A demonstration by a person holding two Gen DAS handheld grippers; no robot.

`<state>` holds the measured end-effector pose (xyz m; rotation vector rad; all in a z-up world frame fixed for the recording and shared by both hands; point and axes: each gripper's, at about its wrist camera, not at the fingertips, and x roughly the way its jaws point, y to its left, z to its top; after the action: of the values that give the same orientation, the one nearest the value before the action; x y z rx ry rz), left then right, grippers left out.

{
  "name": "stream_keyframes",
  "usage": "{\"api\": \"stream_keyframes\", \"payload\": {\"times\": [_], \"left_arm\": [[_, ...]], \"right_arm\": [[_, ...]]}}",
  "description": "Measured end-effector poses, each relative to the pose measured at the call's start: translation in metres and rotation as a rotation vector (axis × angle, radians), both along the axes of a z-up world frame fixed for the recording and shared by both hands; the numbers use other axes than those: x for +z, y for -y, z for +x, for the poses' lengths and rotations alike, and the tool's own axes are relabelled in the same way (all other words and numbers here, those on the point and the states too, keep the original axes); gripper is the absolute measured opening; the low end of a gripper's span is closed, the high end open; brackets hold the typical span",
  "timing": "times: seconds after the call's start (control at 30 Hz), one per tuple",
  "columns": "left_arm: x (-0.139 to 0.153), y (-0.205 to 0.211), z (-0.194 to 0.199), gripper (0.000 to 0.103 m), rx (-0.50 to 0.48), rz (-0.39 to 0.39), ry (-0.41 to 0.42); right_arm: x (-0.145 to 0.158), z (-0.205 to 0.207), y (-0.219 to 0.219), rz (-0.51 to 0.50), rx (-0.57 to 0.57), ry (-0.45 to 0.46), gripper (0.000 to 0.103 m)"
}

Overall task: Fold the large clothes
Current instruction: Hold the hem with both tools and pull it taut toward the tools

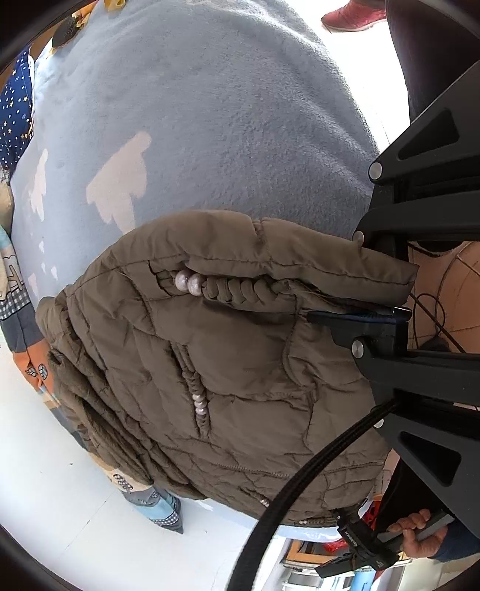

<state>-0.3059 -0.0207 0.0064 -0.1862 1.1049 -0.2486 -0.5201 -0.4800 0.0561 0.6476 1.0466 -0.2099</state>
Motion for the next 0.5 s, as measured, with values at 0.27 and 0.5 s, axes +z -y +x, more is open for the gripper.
{"api": "stream_keyframes", "payload": {"times": [0.27, 0.5], "left_arm": [[0.011, 0.0, -0.007, 0.025, -0.015, 0.002, 0.044], [0.039, 0.001, -0.013, 0.023, -0.035, 0.008, 0.165]], "right_arm": [[0.011, -0.013, 0.004, 0.016, -0.008, 0.054, 0.017], [0.033, -0.022, 0.003, -0.007, 0.003, 0.136, 0.016]]}}
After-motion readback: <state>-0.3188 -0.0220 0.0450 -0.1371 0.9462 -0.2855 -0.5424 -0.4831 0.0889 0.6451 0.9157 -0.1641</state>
